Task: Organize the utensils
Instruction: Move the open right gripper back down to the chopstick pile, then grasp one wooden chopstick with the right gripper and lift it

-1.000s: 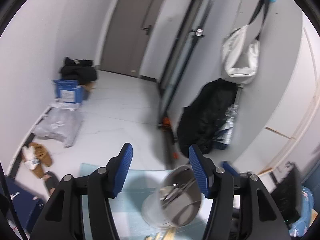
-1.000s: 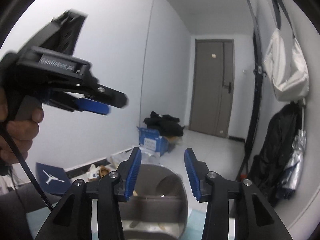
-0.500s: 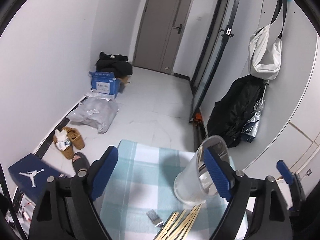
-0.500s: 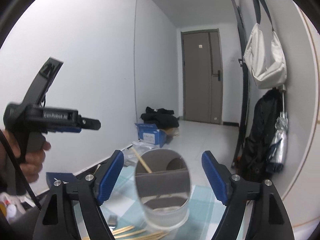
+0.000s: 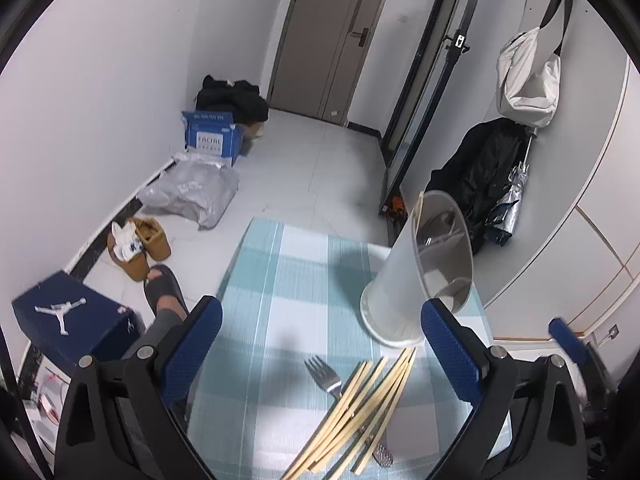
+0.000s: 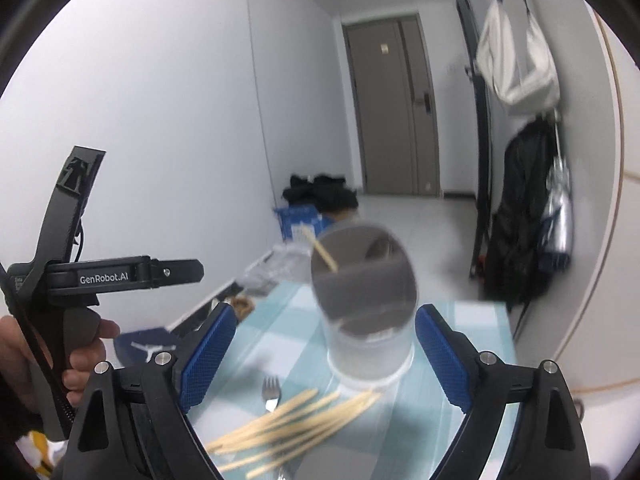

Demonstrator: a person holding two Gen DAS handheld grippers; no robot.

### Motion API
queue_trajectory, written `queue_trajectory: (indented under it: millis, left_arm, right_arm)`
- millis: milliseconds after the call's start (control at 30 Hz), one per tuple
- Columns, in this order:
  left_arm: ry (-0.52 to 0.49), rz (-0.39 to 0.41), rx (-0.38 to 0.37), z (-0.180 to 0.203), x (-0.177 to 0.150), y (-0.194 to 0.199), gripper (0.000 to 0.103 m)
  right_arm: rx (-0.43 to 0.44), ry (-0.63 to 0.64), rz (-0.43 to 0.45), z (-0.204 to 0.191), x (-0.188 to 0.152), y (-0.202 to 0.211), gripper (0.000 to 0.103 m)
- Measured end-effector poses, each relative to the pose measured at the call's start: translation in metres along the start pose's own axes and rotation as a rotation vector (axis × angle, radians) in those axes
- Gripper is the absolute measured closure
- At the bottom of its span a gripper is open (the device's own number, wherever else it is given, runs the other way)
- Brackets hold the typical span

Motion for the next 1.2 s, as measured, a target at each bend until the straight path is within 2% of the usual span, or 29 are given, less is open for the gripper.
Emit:
queue_trajectory:
  millis: [333, 433, 633, 833, 933, 1033, 1133, 1200]
  left_arm:
    - [0.007, -0.05, -0.009, -0.008, -0.023, -0.01, 0.005]
    - [0.031, -0.072, -0.005, -0.014, -0.027, -0.015, 0.005]
    - [0.056, -0.106, -0.002, -0.021, -0.032, -0.024, 0.005]
    - [0.078, -0.138, -0.002, -0.027, -0.035, -0.033, 0.005]
    - [0.092, -0.152, -0.002, -0.03, -0.036, -0.036, 0.005]
    - [0.102, -0.169, 0.003, -0.033, -0.036, -0.04, 0.005]
    - [0.116, -0.179, 0.004, -0.037, -0.036, -0.043, 0.005]
    - [0.125, -0.187, 0.008, -0.039, -0.037, -0.045, 0.005]
  right_arm:
    - [0.008, -0.133, -0.304, 0.02, -0.076, -0.039, 0.012]
    - [0.016, -0.173, -0.393, 0.022, -0.099, -0.055, 0.025]
    - [-0.006, -0.187, -0.499, 0.023, -0.123, -0.084, 0.038]
    - [-0.02, -0.172, -0.58, 0.017, -0.131, -0.111, 0.067]
    - [-0.04, -0.118, -0.599, 0.009, -0.132, -0.118, 0.07]
    - [-0.056, -0.076, -0.622, 0.005, -0.134, -0.12, 0.085]
    - [-0.071, -0.063, -0.645, 0.01, -0.135, -0.117, 0.089]
    - [-0.072, -0.064, -0.657, 0.014, -0.136, -0.114, 0.096]
Point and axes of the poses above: each gripper's, at about its wrist camera, not at the fingertips, and y roughly against the way its jaws point, z to its right, x to its top, the point moved 5 cm from there along -y, roughly the way its jaws point, and after that the axes turned 4 degrees about y, right-handed, at the moved point
